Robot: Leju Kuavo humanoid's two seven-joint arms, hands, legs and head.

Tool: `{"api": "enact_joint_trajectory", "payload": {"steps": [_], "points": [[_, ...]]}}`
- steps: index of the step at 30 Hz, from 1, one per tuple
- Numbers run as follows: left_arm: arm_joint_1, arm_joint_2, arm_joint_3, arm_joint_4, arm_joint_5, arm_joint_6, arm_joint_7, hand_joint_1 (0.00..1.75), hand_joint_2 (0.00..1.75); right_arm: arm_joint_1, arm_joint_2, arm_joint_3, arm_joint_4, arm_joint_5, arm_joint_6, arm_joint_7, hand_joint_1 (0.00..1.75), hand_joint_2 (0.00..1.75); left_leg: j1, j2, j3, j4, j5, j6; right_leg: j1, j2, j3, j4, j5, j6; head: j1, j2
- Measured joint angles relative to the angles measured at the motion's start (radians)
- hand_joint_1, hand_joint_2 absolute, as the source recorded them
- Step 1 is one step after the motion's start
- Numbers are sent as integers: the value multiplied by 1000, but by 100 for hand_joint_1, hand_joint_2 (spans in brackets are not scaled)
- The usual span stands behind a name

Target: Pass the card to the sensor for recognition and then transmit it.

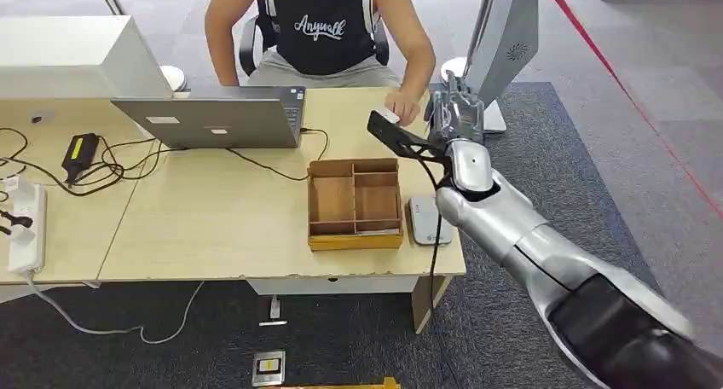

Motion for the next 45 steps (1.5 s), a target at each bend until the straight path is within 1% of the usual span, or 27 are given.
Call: {"api": "enact_joint_trajectory", "payload": {"steps": [21,31,34,41,45], "points": [[1,0,-1,0,2,2,0,0,0,0,-5,16,1,-2,2,0,175,175,0,0,0,0,0,0,0,0,0,0,0,0,0,0],[5,0,-1,-5,15,4,-7,0,0,2,-19,33,0,-9,2,-6,175,175,0,0,1,0,0,0,0,0,0,0,0,0,0,0],[7,0,-1,-6,26,5,-17,0,0,21,-40,34,-3,-36,2,-2,175,175,0,-1,1,0,0,0,0,-1,0,-1,0,0,0,0],[19,0,-1,-6,46,9,-26,0,0,126,-111,32,-11,-110,-26,-2,175,175,0,-2,0,0,0,0,0,-1,1,-1,0,0,0,0],[26,1,-1,-6,57,13,-35,0,0,169,-132,32,-11,-133,-39,-13,175,175,0,-2,0,0,0,0,0,-1,1,-1,0,0,0,0]]}}
